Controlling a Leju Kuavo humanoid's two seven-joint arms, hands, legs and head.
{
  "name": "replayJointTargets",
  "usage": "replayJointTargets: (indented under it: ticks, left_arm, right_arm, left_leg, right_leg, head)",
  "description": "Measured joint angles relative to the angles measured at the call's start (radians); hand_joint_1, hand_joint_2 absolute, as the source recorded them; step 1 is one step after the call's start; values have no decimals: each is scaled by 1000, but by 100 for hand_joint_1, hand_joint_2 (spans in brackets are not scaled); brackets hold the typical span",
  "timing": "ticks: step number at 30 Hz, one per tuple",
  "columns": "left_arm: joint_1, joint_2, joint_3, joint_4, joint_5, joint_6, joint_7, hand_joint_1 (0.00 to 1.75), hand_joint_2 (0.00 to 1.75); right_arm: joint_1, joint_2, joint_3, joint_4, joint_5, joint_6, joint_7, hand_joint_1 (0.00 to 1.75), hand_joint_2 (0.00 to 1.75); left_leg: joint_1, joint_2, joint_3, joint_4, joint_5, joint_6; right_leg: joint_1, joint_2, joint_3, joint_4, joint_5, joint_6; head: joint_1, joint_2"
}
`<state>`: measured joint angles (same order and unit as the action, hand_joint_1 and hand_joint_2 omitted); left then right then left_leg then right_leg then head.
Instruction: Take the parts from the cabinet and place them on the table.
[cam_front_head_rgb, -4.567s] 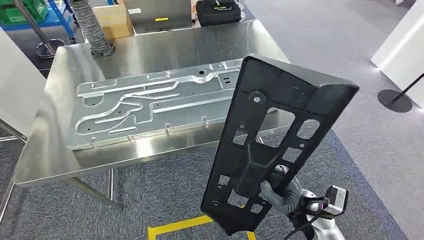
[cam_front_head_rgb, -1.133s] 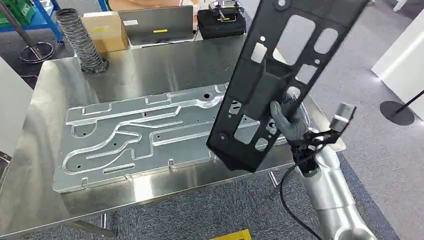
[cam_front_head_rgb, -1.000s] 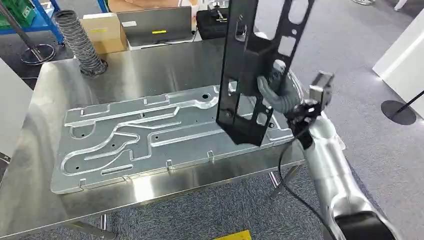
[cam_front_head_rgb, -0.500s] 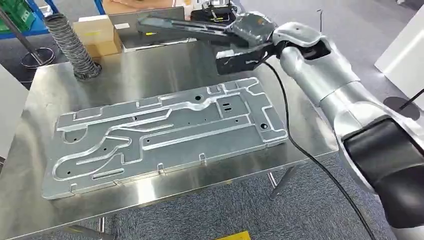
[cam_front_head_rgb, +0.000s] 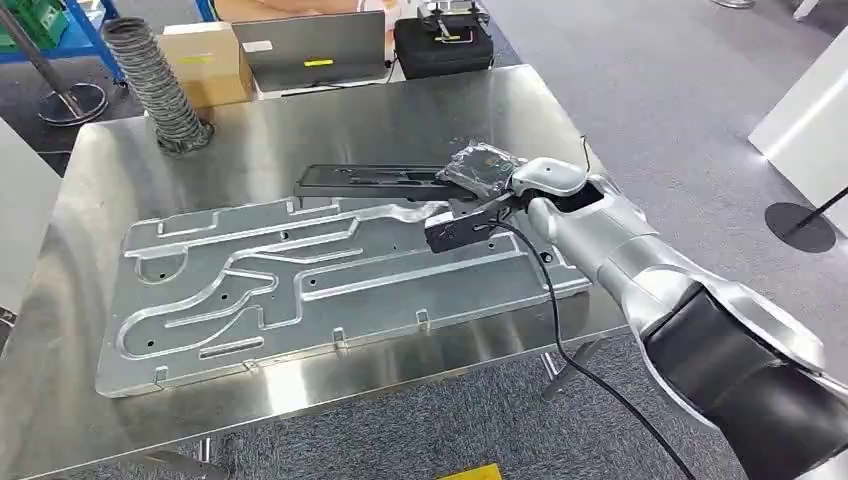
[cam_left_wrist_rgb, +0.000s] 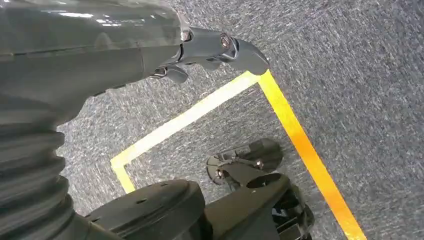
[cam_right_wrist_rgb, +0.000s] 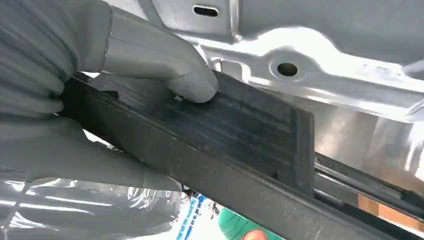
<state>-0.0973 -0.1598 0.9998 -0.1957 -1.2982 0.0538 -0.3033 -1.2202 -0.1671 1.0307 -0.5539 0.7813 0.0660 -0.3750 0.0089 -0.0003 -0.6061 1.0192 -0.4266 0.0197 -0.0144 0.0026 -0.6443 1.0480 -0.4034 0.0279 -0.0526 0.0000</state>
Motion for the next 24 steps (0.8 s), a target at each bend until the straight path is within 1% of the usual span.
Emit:
replayJointTargets:
  ticks: [1, 3, 4, 5, 6, 7, 8, 9, 10, 11, 12, 13, 15, 16, 17, 18, 19, 20, 21, 22, 23, 24]
  left_arm:
    - [-1, 0, 0, 0, 0, 0, 0, 0, 175]
    - [-1, 0, 0, 0, 1, 0, 1, 0, 175]
    - [0, 0, 0, 0, 2, 1, 1, 0, 175]
    - [-1, -1, 0, 0, 3, 1, 2, 0, 175]
    - [1, 0, 0, 0, 4, 2, 2, 0, 175]
    - [2, 0, 0, 0, 7, 3, 2, 0, 175]
    - [2, 0, 0, 0, 7, 3, 2, 0, 175]
    - [3, 0, 0, 0, 7, 3, 2, 0, 175]
    - [4, 0, 0, 0, 8, 3, 2, 0, 175]
    - [6, 0, 0, 0, 8, 4, 2, 0, 175]
    - [7, 0, 0, 0, 8, 5, 2, 0, 175]
    - [7, 0, 0, 0, 8, 8, 2, 0, 175]
    - [5, 0, 0, 0, 6, 18, 4, 0, 175]
    - [5, 0, 0, 0, 6, 22, 6, 0, 175]
    - [3, 0, 0, 0, 10, 22, 6, 0, 175]
    - [5, 0, 0, 0, 16, 21, 4, 0, 0]
    - [6, 0, 1, 0, 21, 21, 0, 0, 0]
    - [6, 1, 2, 0, 20, 21, -1, 0, 0]
    - [5, 0, 2, 0, 18, 21, 0, 0, 0]
    - [3, 0, 2, 0, 18, 23, 0, 0, 0]
    - [3, 0, 2, 0, 19, 24, 3, 0, 0]
    - [3, 0, 2, 0, 20, 24, 5, 0, 0]
  right_arm:
    - [-1, 2, 0, 7, -6, -3, -2, 175, 175]
    - [6, 6, 2, 24, -14, -5, -7, 175, 175]
    - [12, 6, 2, 29, -16, -5, -9, 175, 175]
    - [16, 6, 2, 34, -18, -5, -13, 175, 175]
    - [20, 3, 2, 37, -21, -4, -18, 175, 175]
    - [21, -5, 3, 41, -25, -5, -21, 175, 175]
    - [25, -12, 3, 45, -28, -5, -23, 175, 175]
    - [35, -21, 3, 49, -29, -10, -25, 175, 175]
    - [49, -28, 4, 53, -29, -16, -26, 0, 0]
    - [64, -34, 4, 55, -29, -19, -26, 0, 0]
    - [76, -38, 4, 58, -30, -23, -27, 0, 0]
    - [82, -39, 4, 61, -30, -27, -27, 0, 0]
    - [84, -39, 4, 66, -31, -30, -28, 0, 0]
    - [83, -40, 4, 68, -31, -32, -27, 0, 0]
    - [84, -40, 4, 70, -31, -32, -27, 0, 0]
    - [85, -40, 4, 73, -31, -32, -28, 0, 0]
    - [85, -40, 4, 75, -31, -32, -28, 0, 0]
    - [84, -40, 4, 77, -31, -32, -27, 0, 0]
    - [84, -40, 3, 78, -31, -32, -28, 0, 0]
    - [83, -33, 3, 80, -31, -32, -28, 0, 0]
    - [82, -27, 2, 84, -31, -31, -28, 0, 0]
    - [85, -19, 2, 90, -31, -31, -28, 0, 0]
  left_leg:
    - [-8, -1, -3, 5, -4, -6]
    - [-6, 0, -1, 3, -5, -12]
    - [-4, 1, 1, -1, -4, -17]
    - [-7, 0, 2, 0, -7, -23]
    - [-4, 0, -4, 12, -19, -27]
    - [-4, 0, -20, 51, -47, -31]
    - [-2, 0, -55, 128, -87, -34]
    - [-1, 0, -92, 207, -119, -36]
    - [1, 0, -129, 279, -141, -39]
    - [1, 0, -147, 309, -138, -40]
    - [3, 0, -142, 289, -114, -41]
    - [3, 0, -118, 232, -76, -41]
    - [4, 0, -38, 60, 9, -35]
    - [1, -1, -18, 20, -1, -29]
    - [0, -4, -14, 12, 0, -24]
    - [0, -4, -16, 13, 0, -20]
    - [-3, -6, -16, 13, 0, -13]
    - [-3, -6, -15, 8, 4, -6]
    - [4, -5, -9, 0, 9, 2]
    - [3, -5, -8, -3, 11, 7]
    - [3, -4, -8, -3, 11, 9]
    - [2, -4, -8, -3, 11, 11]
  right_leg:
    - [10, 0, 11, -23, -15, -3]
    - [11, 3, 10, -24, -14, -12]
    - [13, 3, 10, -23, -15, -17]
    - [5, 3, 13, -32, -12, -24]
    - [2, 0, 19, -38, -9, -29]
    - [1, -2, 20, -40, -10, -36]
    - [2, -3, 21, -39, -10, -38]
    - [3, -4, 22, -39, -11, -40]
    - [3, -6, 23, -39, -12, -41]
    - [3, -6, 25, -38, -13, -41]
    - [3, -6, 26, -38, -14, -40]
    - [2, -6, 27, -36, -16, -38]
    - [1, -4, 30, -29, -23, -31]
    - [6, -2, 29, -24, -27, -25]
    - [8, -1, 27, -22, -27, -19]
    - [8, -2, 27, -25, -26, -14]
    - [6, -3, 29, -28, -24, -7]
    - [5, -3, 30, -29, -24, -1]
    - [0, -3, 28, -22, -32, 4]
    - [0, -3, 16, 11, -58, 8]
    - [0, -3, -12, 74, -95, 10]
    - [0, -3, -51, 157, -134, 13]
  head:
    - [0, 0]
    - [0, 0]
    - [0, 0]
    - [0, 0]
    - [0, 0]
    - [0, 0]
    - [0, 0]
    - [0, 0]
    - [0, 0]
    - [0, 0]
    - [0, 0]
    - [0, 0]
    - [0, 0]
    - [0, 0]
    - [0, 0]
    - [0, 0]
    - [0, 0]
    - [0, 0]
    - [0, 0]
    - [0, 0]
    - [0, 0]
    - [0, 0]
